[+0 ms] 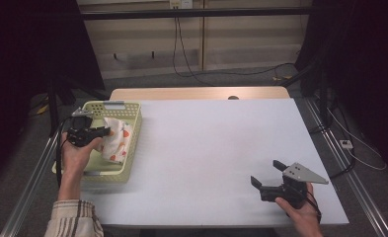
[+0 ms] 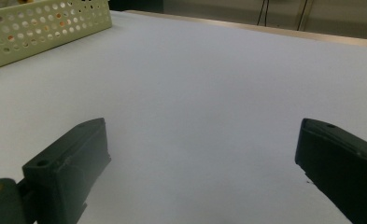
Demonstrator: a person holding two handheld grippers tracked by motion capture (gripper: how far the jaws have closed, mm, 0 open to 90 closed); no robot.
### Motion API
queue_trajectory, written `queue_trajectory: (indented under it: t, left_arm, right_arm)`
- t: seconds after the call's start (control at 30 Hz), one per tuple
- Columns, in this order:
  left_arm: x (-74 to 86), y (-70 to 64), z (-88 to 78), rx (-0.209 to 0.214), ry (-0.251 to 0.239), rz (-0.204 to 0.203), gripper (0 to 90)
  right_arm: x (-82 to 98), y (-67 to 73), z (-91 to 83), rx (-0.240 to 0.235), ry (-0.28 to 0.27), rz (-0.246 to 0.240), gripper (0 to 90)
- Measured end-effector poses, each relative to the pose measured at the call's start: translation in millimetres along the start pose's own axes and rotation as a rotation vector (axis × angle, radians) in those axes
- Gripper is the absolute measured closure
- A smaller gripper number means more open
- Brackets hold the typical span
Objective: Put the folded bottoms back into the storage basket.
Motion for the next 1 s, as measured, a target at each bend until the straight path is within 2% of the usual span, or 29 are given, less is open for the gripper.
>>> queue_trajectory:
  t: [0.57,0.83,1.0]
  left_arm:
    - [0.9,4.9,5.0,-0.034,0.015,0.001,81.3]
    - [2.4,6.7,8.1,-0.083,0.01,0.0,81.0]
    - [3.0,8.3,9.1,-0.098,0.014,-0.001,80.7]
  right_arm:
    - [0.0,0.1,0.0,-0.002,-0.002,0.001,2.5]
    - [0.1,0.1,0.3,-0.001,0.0,0.0,2.6]
    - [0.0,0.1,0.0,-0.001,-0.001,0.001,2.6]
Point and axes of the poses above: each handheld gripper's, and its own axes: z roughly forward along the jaws, x roughly out of its underside, y roughly to its left, the point moved 3 cm from there along z, roughly forward along the jaws, and after that the axes turned 15 degrees about -z, right-handed, at the moved point
